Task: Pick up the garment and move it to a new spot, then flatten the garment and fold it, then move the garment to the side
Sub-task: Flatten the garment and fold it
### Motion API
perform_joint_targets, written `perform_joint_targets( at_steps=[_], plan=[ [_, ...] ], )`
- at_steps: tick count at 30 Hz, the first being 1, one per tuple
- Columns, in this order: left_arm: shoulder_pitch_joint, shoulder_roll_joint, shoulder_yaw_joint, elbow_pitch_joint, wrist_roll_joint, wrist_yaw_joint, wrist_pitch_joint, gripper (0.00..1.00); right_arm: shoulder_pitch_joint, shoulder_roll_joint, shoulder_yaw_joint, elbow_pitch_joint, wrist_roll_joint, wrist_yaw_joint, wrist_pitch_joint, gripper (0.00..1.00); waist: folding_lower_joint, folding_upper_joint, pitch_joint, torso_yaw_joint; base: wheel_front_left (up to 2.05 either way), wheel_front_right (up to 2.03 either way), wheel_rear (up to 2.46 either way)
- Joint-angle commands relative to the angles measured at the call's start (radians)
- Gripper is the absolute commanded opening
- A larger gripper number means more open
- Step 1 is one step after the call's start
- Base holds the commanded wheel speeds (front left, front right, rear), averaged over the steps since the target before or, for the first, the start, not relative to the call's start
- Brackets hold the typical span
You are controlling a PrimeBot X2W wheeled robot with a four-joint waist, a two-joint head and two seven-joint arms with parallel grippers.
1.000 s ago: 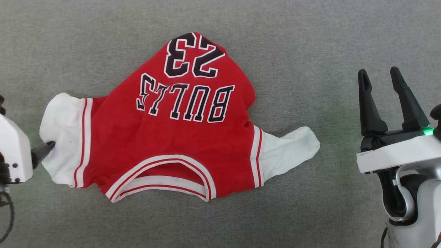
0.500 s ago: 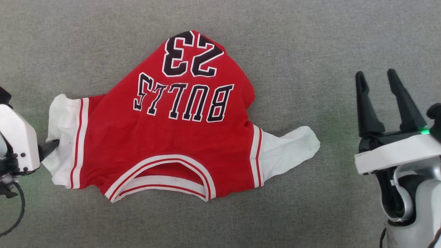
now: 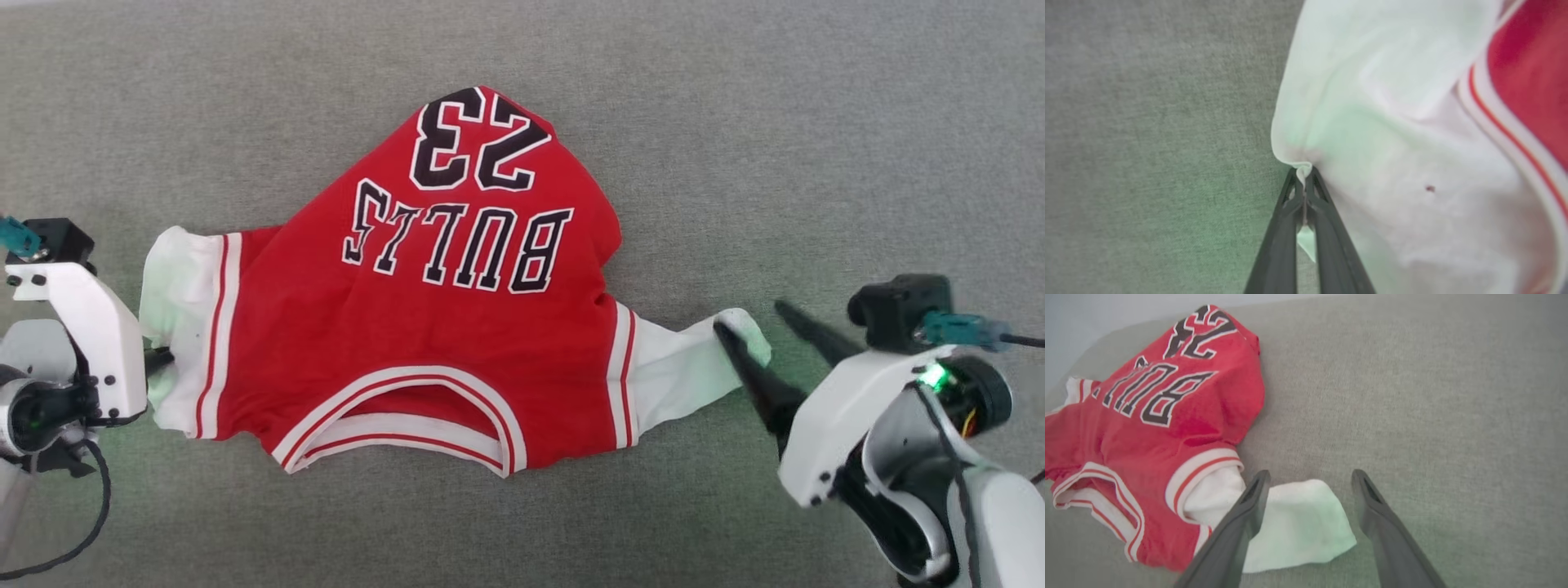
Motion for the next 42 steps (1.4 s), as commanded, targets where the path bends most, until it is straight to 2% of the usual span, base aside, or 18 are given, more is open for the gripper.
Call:
perform_joint_targets(
  at_steps=[1, 2, 7, 11, 16, 24, 25, 26, 29, 32, 37, 42],
  plan=[
    [0.026, -0.03, -0.026, 0.011, -0.004, -0.01, 0.001, 0.0, 0.018, -0.01, 0.001, -0.023, 0.006, 0.0, 0.059, 1.0, 0.0, -0.0001, -0.004, 0.008, 0.0, 0.0, 0.0],
    [0.026, -0.03, -0.026, 0.011, -0.004, -0.01, 0.001, 0.0, 0.018, -0.01, 0.001, -0.023, 0.006, 0.0, 0.059, 1.0, 0.0, -0.0001, -0.004, 0.008, 0.0, 0.0, 0.0],
    [0.024, -0.038, -0.022, 0.008, -0.018, -0.021, -0.017, 0.0, 0.028, -0.047, 0.003, -0.072, -0.022, 0.0, 0.225, 1.0, 0.0, -0.0001, -0.006, 0.025, 0.0, 0.0, 0.0],
    [0.013, -0.05, -0.025, 0.007, -0.02, -0.027, -0.028, 0.0, -0.009, -0.066, 0.007, -0.034, -0.041, 0.0, 0.289, 1.0, 0.0, -0.0001, 0.0, 0.04, 0.0, 0.0, 0.0],
    [-0.003, -0.071, -0.024, 0.012, -0.022, -0.032, -0.047, 0.0, -0.062, -0.078, 0.054, 0.089, -0.023, -0.001, 0.32, 1.0, 0.0, -0.0001, 0.012, 0.059, 0.0, 0.0, 0.0],
    [-0.02, -0.089, -0.029, 0.034, -0.027, -0.042, -0.068, 0.0, -0.133, -0.092, 0.191, 0.38, 0.021, -0.001, 0.32, 1.0, 0.0, -0.0001, 0.019, 0.081, 0.0, 0.0, 0.0],
    [-0.021, -0.091, -0.029, 0.036, -0.028, -0.044, -0.07, 0.0, -0.138, -0.096, 0.225, 0.41, 0.042, 0.0, 0.328, 0.34, 0.0, -0.0001, 0.018, 0.083, 0.0, 0.0, 0.0],
    [-0.022, -0.091, -0.029, 0.039, -0.029, -0.046, -0.073, 0.0, -0.142, -0.1, 0.248, 0.436, 0.06, 0.0, 0.334, 0.0, 0.0, -0.0001, 0.016, 0.083, 0.0, 0.0, 0.0],
    [-0.025, -0.092, -0.026, 0.044, -0.038, -0.048, -0.077, 0.0, -0.179, -0.107, 0.248, 0.472, 0.115, 0.0, 0.297, 0.0, 0.0, -0.0001, 0.01, 0.087, 0.0, 0.0, 0.0],
    [-0.032, -0.077, -0.008, 0.036, -0.052, -0.049, -0.081, 0.0, -0.223, -0.115, 0.232, 0.454, 0.166, 0.0, 0.277, 0.0, 0.0, -0.0001, -0.004, 0.084, 0.0, 0.0, 0.0],
    [-0.052, -0.035, 0.027, -0.023, -0.072, -0.028, -0.068, 0.0, -0.297, -0.136, 0.17, 0.352, 0.241, 0.0, 0.284, 0.0, 0.0, -0.0001, -0.036, 0.07, 0.0, 0.0, 0.0],
    [-0.084, 0.007, 0.062, -0.133, -0.086, 0.02, -0.035, 0.0, -0.35, -0.137, 0.103, 0.255, 0.289, 0.0, 0.308, 0.0, 0.0, -0.0001, -0.072, 0.061, 0.0, 0.0, 0.0]
  ],
)
